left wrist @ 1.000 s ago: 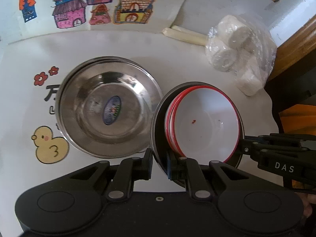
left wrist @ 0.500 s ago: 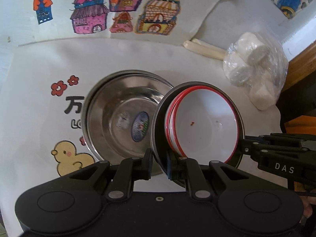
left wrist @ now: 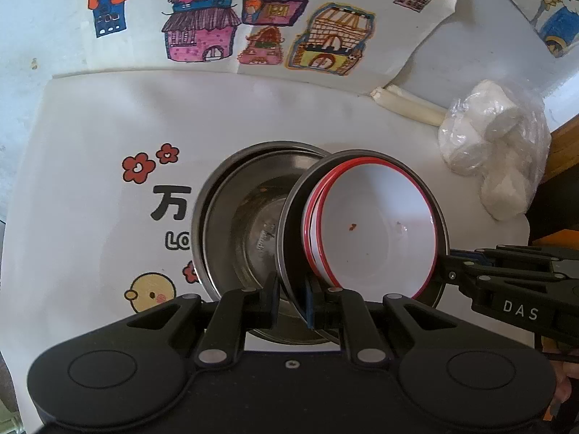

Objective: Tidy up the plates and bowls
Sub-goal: 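Lower the nested bowls onto the steel plate stack with both grippers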

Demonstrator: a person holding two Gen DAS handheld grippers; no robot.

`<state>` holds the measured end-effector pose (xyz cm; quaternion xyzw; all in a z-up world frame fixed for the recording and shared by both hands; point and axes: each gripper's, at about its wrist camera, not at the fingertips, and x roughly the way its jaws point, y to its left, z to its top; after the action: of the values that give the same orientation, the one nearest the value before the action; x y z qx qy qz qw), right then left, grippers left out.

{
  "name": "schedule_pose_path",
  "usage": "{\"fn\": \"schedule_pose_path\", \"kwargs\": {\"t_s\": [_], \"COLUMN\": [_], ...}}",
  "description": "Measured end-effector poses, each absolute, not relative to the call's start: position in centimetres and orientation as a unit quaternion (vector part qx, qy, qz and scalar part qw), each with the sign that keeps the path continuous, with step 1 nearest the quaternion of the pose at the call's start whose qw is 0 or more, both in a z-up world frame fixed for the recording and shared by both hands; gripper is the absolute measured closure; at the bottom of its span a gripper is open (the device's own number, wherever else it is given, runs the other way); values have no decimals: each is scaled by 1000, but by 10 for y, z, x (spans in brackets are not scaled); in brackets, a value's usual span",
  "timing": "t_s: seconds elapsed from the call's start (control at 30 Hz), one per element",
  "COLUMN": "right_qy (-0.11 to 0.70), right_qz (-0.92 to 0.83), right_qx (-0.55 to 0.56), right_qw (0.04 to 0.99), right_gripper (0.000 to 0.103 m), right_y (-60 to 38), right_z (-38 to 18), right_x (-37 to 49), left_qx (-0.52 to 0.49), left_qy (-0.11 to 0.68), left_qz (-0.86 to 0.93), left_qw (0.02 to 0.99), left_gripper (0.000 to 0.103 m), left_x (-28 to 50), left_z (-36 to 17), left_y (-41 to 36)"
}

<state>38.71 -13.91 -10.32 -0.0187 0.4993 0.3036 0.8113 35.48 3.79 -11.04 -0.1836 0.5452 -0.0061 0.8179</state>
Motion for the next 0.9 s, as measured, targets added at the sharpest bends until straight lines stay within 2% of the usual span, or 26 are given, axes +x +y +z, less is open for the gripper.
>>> {"fn": "schedule_pose_path", "kwargs": {"t_s": [0.9], "right_qy": [512], "right_qz": [311], "right_qx": [-20], "right_qw": [801], "right_gripper": [87], "right_y": [-108], "right_z": [-117], "right_x": [405], "left_qx": [-186], "left_qy": [558], "left_qz": [15], "left_qw": [809], "left_gripper": [89], "left_x": [373], "left_z": [-115], "left_y": [62]}}
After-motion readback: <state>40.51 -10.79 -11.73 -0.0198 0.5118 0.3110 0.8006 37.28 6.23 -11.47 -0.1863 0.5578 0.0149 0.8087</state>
